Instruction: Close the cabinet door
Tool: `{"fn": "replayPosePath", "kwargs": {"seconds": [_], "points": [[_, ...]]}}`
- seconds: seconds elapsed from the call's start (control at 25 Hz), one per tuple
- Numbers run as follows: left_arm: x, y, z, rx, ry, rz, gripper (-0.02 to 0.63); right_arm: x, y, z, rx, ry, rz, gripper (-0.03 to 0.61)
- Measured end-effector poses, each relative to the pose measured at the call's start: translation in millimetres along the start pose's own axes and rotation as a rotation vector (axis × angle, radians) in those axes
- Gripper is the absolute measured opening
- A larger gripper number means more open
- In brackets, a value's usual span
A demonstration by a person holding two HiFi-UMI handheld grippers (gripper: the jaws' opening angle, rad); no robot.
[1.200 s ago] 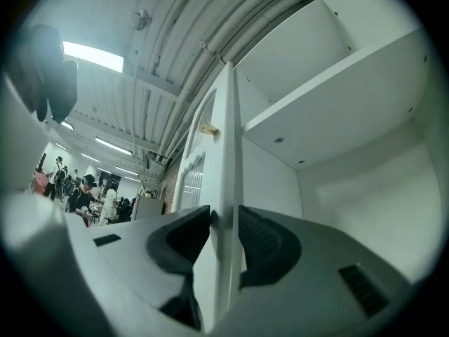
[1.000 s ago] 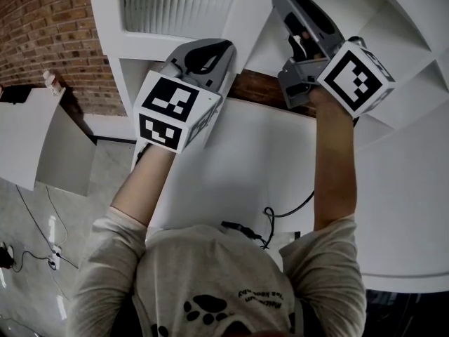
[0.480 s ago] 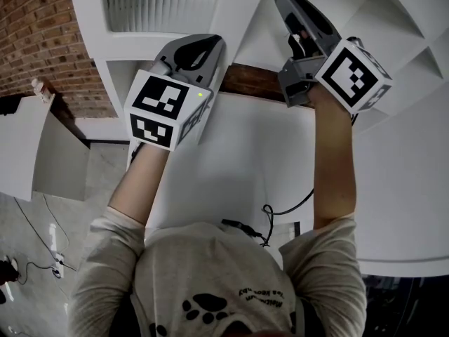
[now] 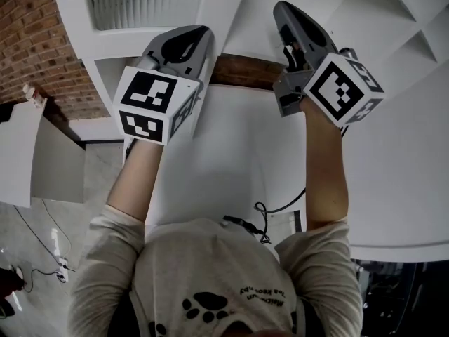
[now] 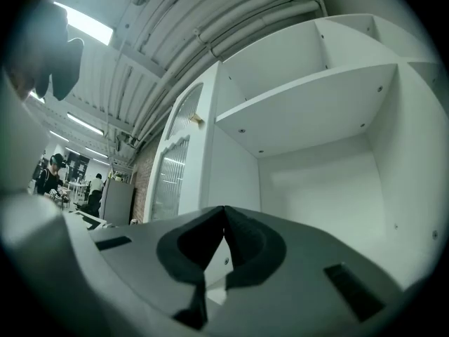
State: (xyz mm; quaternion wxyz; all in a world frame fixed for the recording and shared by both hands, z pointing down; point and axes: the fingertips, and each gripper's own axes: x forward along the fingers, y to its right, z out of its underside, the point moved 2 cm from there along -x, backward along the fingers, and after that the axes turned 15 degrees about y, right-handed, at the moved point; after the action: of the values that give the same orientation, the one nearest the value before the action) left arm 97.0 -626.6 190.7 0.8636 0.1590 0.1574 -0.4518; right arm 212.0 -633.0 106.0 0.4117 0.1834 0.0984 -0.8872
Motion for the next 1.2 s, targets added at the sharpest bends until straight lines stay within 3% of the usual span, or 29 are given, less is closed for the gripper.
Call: {"fn": "replayPosePath", "kwargs": {"seconds": [0.2,0.44,0.64,0.88,1.2], "points": [[0.6,-4.2,1.2,-0.001,-0.006,-0.008,0.008,-21.2,-11.7,17.0,-0.016,-0.012,0.027,0.011],[1.0,-4.0,5.0,0.008,-0.029,-0.024,0.009,-44.7,-14.2,33.6,0.042,0.009,0.094,0.011],[-4.0,6.1,4.8,0.011,-0.051,-0.017,0.009,-57.0,-17.2,48.6,-0.011,0.001,0.135,0.011],[-26.5,25.4,3.9,0.02,-0.056,-0.017,0.009,-64.6,-36.9,64.0,-0.029,-0.004,0.127,0.011],[-73.6,47.3,5.6,0.044,-0.055,-0.085,0.009,-100.8,-64.6,89.3,-0.079,-0.025,0.145,0.011]]}}
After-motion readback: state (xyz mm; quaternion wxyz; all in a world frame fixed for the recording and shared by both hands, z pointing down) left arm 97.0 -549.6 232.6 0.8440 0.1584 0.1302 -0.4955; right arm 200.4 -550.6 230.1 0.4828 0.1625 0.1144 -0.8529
